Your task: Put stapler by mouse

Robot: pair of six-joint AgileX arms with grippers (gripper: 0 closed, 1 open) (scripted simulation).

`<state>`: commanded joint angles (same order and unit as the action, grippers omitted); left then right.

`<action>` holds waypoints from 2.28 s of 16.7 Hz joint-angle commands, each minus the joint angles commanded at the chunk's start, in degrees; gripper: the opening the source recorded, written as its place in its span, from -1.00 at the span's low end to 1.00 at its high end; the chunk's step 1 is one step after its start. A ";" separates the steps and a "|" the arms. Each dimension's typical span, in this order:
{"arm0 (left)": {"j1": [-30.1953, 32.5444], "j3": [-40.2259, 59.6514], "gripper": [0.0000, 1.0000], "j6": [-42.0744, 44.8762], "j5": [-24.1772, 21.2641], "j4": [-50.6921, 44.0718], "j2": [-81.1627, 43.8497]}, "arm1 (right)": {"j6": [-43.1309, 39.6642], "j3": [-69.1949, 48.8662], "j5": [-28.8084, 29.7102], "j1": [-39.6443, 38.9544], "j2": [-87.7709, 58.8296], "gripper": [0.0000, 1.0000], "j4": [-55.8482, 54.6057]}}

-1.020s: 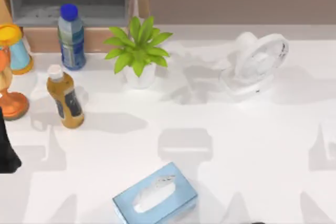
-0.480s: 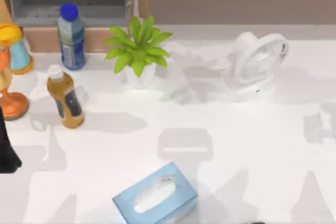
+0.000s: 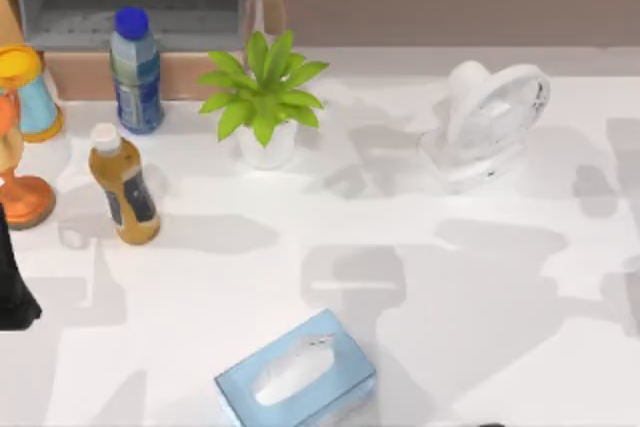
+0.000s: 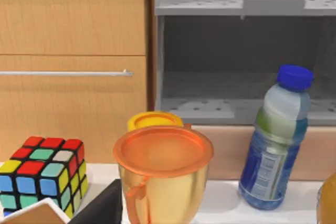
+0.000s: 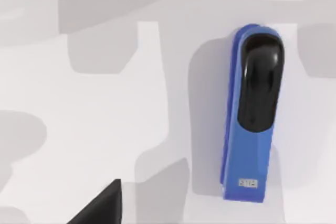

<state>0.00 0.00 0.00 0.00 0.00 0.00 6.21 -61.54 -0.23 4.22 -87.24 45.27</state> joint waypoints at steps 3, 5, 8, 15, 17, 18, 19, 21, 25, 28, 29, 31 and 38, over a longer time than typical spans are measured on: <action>0.00 0.00 1.00 0.00 0.00 0.00 0.00 | 0.85 -8.34 0.03 0.63 -12.70 1.00 6.14; 0.00 0.00 1.00 0.00 0.00 0.00 0.00 | 1.25 -12.27 0.06 0.94 -18.58 1.00 9.04; 0.00 0.00 1.00 0.00 0.00 0.00 0.00 | 1.55 -15.23 0.09 1.18 -22.83 1.00 11.22; 0.00 0.00 1.00 0.00 0.00 0.00 0.00 | 1.70 -14.46 0.10 1.06 -23.41 1.00 10.19; 0.00 0.00 1.00 0.00 0.00 0.00 0.00 | 1.71 -12.77 0.11 1.07 -24.78 1.00 6.99; 0.00 0.00 1.00 0.00 0.00 0.00 0.00 | 1.72 -11.77 0.11 1.08 -25.61 1.00 4.82; 0.00 0.00 1.00 0.00 0.00 0.00 0.00 | 1.72 -10.81 0.12 1.09 -26.41 1.00 2.94; 0.00 0.00 1.00 0.00 0.00 0.00 0.00 | 1.72 -9.57 0.12 1.11 -27.54 1.00 0.97; 0.00 0.00 1.00 0.00 0.00 0.00 0.00 | 1.73 -9.49 0.12 1.11 -27.63 1.00 0.86; 0.00 0.00 1.00 0.00 0.00 0.00 0.00 | 1.73 -9.49 0.12 1.11 -27.63 0.55 0.86; 0.00 0.00 1.00 0.00 0.00 0.00 0.00 | 1.73 -9.49 0.12 1.11 -27.63 0.40 0.86; 0.00 0.00 1.00 0.00 0.00 0.00 0.00 | 1.73 -9.49 0.12 1.11 -27.63 0.10 0.86; 0.00 0.00 1.00 0.00 0.00 0.00 0.00 | 1.73 -9.49 0.12 1.11 -27.63 -0.96 0.86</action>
<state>0.00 0.00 0.00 0.00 0.00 0.00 7.93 -71.03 -0.11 5.33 -114.87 46.13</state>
